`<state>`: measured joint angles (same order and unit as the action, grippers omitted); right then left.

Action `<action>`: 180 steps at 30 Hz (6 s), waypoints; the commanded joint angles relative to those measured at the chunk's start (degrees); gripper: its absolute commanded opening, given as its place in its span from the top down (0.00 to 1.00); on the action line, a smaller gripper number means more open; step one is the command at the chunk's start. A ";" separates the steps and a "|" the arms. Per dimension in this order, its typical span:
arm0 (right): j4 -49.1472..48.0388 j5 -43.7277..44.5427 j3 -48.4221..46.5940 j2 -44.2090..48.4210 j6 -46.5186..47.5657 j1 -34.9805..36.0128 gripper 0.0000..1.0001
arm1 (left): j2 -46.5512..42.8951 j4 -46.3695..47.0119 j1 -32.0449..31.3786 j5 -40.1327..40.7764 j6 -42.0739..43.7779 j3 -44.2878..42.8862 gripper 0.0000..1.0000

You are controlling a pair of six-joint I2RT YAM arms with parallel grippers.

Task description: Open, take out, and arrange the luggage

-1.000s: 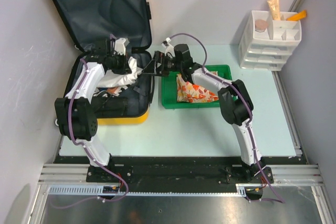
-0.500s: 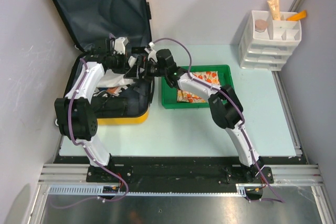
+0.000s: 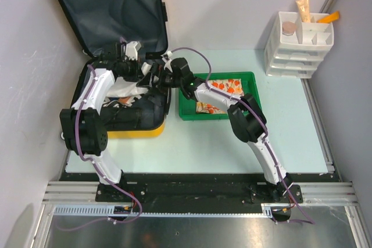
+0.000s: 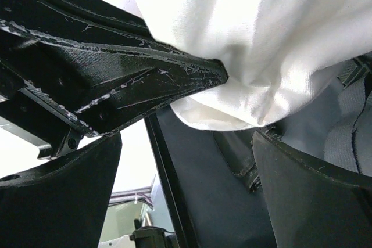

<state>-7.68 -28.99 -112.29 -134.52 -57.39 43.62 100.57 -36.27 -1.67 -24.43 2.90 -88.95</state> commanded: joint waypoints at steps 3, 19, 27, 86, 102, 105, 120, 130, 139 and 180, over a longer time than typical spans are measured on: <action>-0.75 -0.63 -1.96 -2.33 -3.17 1.21 0.00 | -4.42 -0.38 0.62 -3.44 -2.02 -2.90 1.00; 5.42 12.90 -6.45 -1.71 5.78 1.39 0.00 | -8.11 -1.96 0.97 -7.65 -4.83 0.43 1.00; -1.98 12.47 -3.64 -0.40 9.04 0.59 0.00 | -9.78 -3.01 0.97 -8.45 -5.45 4.13 1.00; -0.17 -22.77 27.82 29.04 34.50 -24.09 1.00 | -0.73 -5.13 4.40 -11.34 -3.33 -11.95 0.04; 19.19 -21.28 43.29 29.41 60.10 -41.59 1.00 | 0.24 -5.21 4.40 -8.27 1.14 -9.76 0.03; 20.43 -21.19 43.65 28.00 59.76 -42.91 1.00 | -0.55 -5.21 4.40 -6.25 3.34 -8.09 0.03; 26.84 -16.89 41.71 36.68 57.65 -47.13 0.17 | -1.88 -8.02 6.85 6.40 11.76 -4.13 0.02; 21.66 -5.20 41.54 48.21 53.26 -45.56 0.09 | 6.56 -9.26 7.21 13.71 24.26 -8.51 0.18; 19.11 -7.65 41.36 46.02 51.32 -40.63 0.09 | 16.57 -8.73 3.34 17.12 23.39 -15.89 0.28; 17.00 -9.59 41.27 41.09 49.30 -42.04 0.09 | 11.67 -9.08 8.79 8.88 14.78 -12.30 1.00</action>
<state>11.97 -37.17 -69.32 -93.23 -7.11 0.97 119.44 -43.09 6.61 -10.85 20.69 -102.13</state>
